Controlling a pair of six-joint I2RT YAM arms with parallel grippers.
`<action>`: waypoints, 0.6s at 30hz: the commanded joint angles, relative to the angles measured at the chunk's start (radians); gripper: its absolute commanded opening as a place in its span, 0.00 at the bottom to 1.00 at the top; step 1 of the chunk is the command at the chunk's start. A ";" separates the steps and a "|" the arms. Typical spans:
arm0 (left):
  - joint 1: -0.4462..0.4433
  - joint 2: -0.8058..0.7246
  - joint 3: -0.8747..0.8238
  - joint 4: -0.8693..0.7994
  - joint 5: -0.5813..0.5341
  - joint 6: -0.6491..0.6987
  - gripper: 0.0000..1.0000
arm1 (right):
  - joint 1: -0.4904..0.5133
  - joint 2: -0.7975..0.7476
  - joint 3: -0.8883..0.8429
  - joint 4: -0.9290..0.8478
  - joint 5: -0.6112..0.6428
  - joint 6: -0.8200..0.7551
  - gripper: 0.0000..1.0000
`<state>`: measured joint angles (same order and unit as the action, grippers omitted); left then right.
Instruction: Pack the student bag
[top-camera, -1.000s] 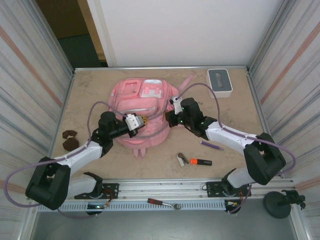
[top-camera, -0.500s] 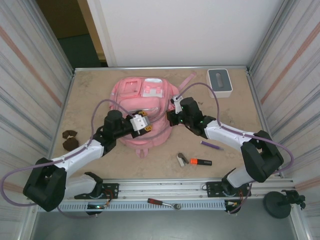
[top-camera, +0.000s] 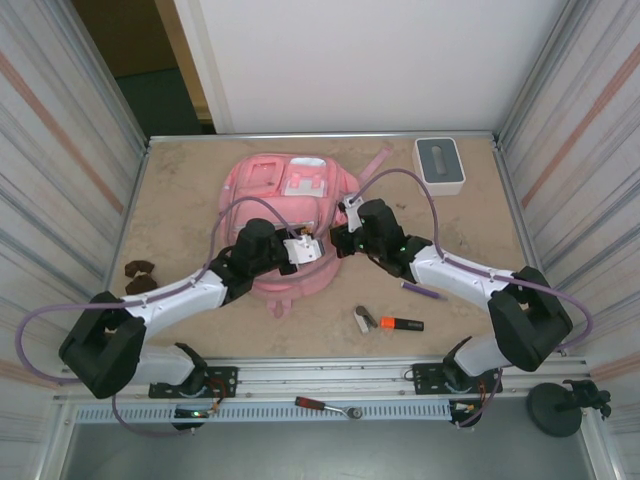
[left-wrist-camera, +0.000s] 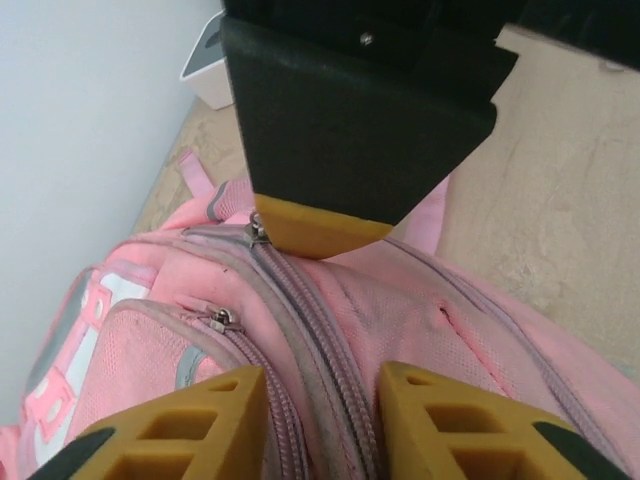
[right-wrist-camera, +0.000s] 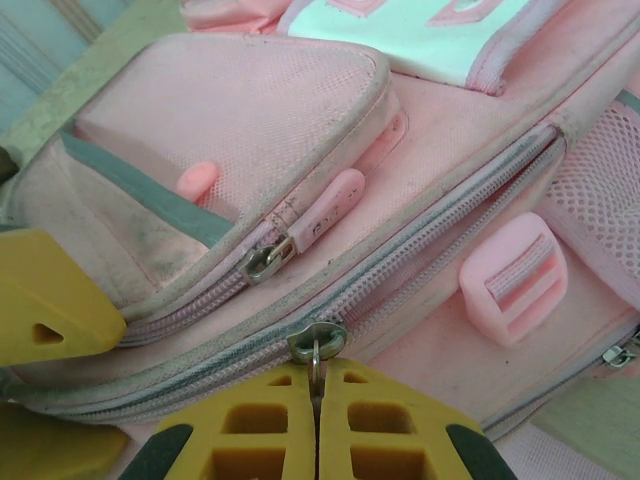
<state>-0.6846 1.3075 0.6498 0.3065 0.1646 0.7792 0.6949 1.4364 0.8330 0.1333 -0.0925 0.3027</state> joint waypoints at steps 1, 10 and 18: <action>0.055 -0.012 0.000 0.012 -0.052 -0.002 0.16 | 0.008 -0.075 -0.007 0.039 0.010 -0.033 0.00; 0.204 -0.192 -0.116 0.097 0.296 -0.109 0.00 | -0.096 -0.017 0.011 -0.033 0.054 -0.060 0.00; 0.262 -0.235 -0.154 0.132 0.447 -0.149 0.00 | -0.167 0.113 0.125 -0.136 0.128 -0.029 0.00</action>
<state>-0.4549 1.1225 0.5076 0.3645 0.5594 0.6720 0.6033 1.5112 0.9157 0.0792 -0.1493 0.2543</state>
